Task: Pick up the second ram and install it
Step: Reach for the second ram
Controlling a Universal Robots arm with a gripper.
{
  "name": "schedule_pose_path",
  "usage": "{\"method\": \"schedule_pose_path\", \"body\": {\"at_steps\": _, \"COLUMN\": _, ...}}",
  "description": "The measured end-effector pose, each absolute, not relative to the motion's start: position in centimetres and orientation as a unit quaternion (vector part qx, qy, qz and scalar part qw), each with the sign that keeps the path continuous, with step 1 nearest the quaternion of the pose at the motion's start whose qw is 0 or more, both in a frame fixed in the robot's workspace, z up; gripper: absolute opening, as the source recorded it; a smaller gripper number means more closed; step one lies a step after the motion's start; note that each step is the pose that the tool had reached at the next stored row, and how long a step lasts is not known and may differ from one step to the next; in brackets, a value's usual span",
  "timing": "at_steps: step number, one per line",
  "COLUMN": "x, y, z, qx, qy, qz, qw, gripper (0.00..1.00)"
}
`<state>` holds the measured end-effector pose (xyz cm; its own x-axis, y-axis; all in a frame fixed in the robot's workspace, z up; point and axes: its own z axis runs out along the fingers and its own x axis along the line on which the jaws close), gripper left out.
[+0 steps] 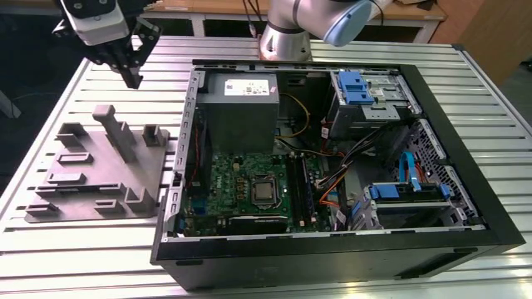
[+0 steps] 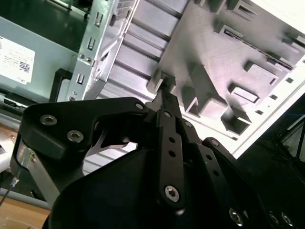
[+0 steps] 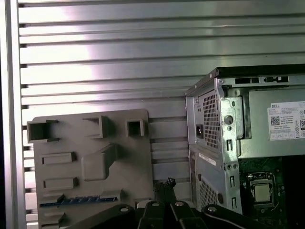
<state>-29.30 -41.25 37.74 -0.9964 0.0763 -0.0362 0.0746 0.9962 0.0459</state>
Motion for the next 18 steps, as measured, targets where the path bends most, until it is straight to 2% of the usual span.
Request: {"method": "schedule_pose_path", "body": {"at_steps": 18, "x": -31.8, "y": -43.3, "z": 36.8, "qx": 0.038, "qy": 0.999, "qz": 0.022, "qw": 0.019, "gripper": 0.10}}
